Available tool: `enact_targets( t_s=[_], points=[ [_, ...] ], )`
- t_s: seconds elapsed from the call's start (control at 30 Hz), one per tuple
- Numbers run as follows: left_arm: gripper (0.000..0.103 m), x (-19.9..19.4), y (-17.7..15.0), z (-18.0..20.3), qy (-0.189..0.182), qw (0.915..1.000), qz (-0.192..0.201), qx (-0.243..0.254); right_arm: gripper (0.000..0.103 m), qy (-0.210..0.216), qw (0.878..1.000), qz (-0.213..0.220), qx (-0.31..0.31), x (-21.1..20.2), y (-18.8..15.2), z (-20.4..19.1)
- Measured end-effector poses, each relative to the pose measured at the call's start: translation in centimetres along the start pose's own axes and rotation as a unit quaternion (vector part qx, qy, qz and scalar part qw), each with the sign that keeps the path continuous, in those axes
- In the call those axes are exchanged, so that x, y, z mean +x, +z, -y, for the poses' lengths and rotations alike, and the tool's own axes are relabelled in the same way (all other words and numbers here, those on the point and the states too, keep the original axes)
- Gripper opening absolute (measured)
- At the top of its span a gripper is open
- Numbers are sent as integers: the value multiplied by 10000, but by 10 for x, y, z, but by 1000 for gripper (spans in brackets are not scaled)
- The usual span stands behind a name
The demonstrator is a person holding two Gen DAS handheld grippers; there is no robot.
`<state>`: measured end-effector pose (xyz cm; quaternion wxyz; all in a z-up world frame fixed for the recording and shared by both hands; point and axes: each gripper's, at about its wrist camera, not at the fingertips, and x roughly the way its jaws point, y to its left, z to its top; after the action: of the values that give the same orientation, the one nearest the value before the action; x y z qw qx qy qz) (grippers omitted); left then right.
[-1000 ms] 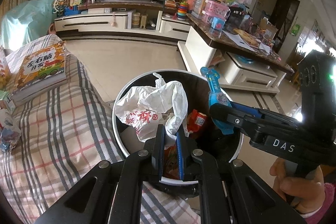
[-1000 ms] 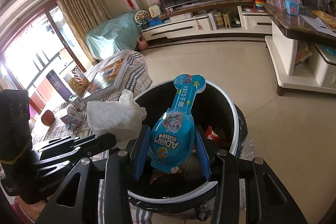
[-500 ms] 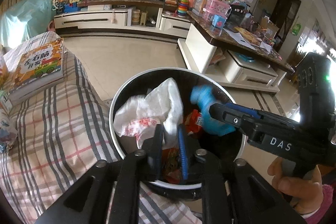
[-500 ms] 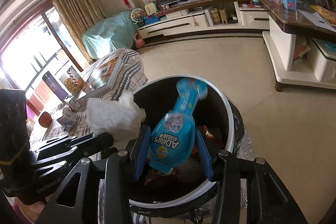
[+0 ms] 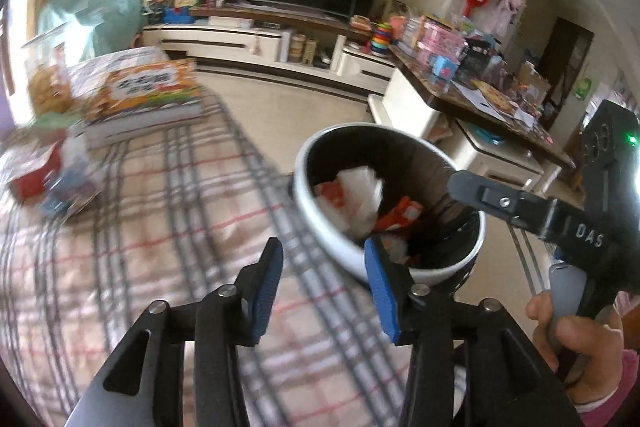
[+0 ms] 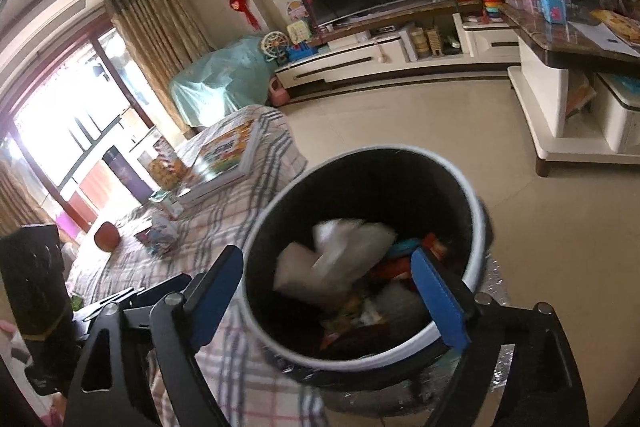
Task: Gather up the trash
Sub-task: 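Move both open tools away from the bin back over the bed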
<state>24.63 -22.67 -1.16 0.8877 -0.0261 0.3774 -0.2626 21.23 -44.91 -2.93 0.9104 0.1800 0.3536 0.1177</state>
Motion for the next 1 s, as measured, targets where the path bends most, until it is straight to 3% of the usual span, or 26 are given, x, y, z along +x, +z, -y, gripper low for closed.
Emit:
enact_targets(
  t_s=[0.2,0.57,0.8,1.0],
  points=[
    [54,-40,-28,-39,372,9987,167,-298,90,209,9998,-39,-63,5,-11,-27],
    [54,-99,-64,-109,1122,9880,281,-1020,91,641,9954,-337,-633,41,-34,-106],
    [54,-109,-71,-141,1415,9810,203,-1313,91,875,9911,-552,-833,76,-45,-145],
    [54,-98,-57,-172,1497,9783,127,-1425,91,970,9893,-558,-933,101,-42,-170]
  ],
)
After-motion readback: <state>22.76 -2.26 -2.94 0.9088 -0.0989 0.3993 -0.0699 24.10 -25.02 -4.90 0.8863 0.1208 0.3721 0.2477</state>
